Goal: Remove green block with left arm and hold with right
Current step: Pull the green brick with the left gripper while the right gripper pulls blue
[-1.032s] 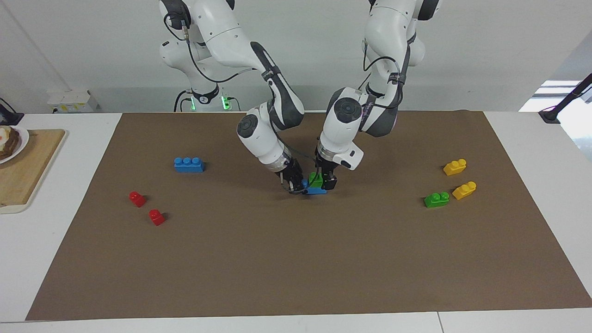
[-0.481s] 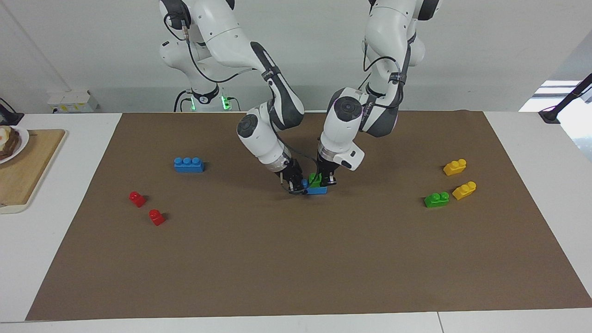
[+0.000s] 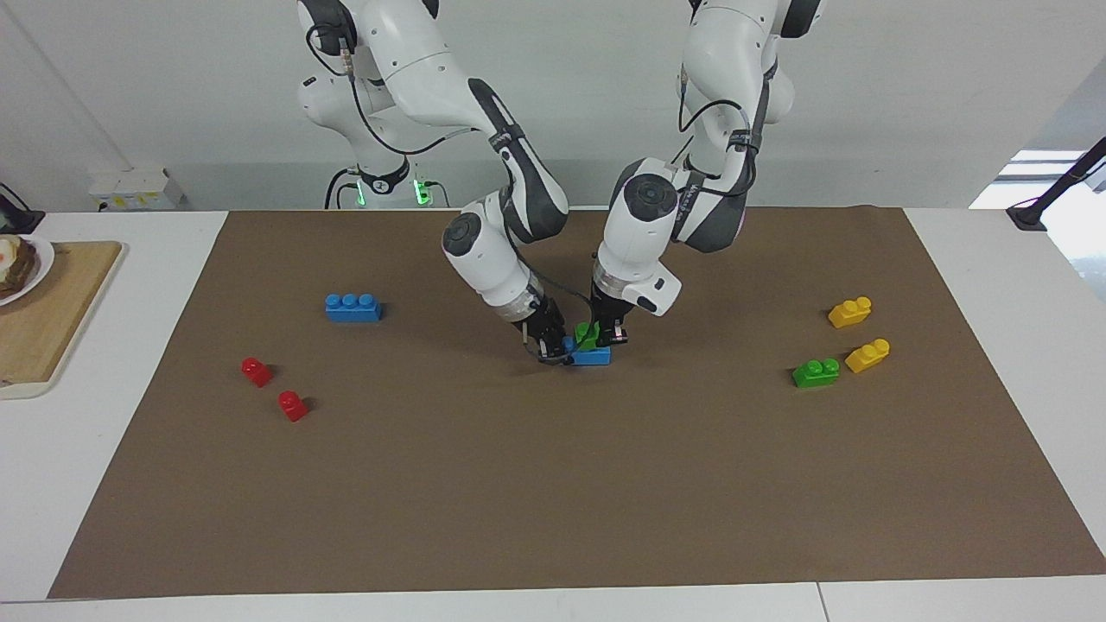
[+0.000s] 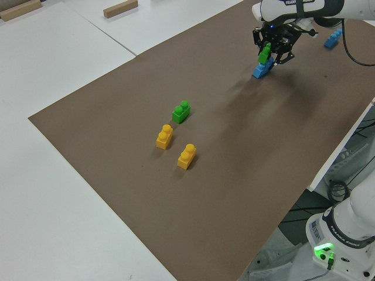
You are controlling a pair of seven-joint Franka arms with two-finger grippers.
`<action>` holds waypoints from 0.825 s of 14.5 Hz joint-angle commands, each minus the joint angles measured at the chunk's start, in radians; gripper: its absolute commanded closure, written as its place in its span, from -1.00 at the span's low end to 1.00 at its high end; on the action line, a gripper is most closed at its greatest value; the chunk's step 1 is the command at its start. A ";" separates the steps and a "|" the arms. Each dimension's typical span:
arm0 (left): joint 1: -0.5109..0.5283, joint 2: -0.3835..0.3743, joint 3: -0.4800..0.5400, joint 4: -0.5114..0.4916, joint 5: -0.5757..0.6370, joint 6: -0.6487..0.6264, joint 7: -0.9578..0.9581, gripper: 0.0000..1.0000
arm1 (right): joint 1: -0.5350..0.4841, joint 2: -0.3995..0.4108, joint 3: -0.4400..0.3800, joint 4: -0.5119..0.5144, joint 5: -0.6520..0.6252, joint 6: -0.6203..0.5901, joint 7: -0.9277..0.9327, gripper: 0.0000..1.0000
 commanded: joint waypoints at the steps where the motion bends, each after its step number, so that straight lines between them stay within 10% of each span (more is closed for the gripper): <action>1: 0.038 -0.049 0.000 0.014 0.000 -0.110 0.117 1.00 | -0.012 0.024 0.005 0.005 0.021 0.027 -0.003 1.00; 12: 0.316 -0.288 0.002 -0.225 -0.009 -0.296 0.896 1.00 | -0.322 -0.042 -0.005 0.177 -0.109 -0.411 -0.176 1.00</action>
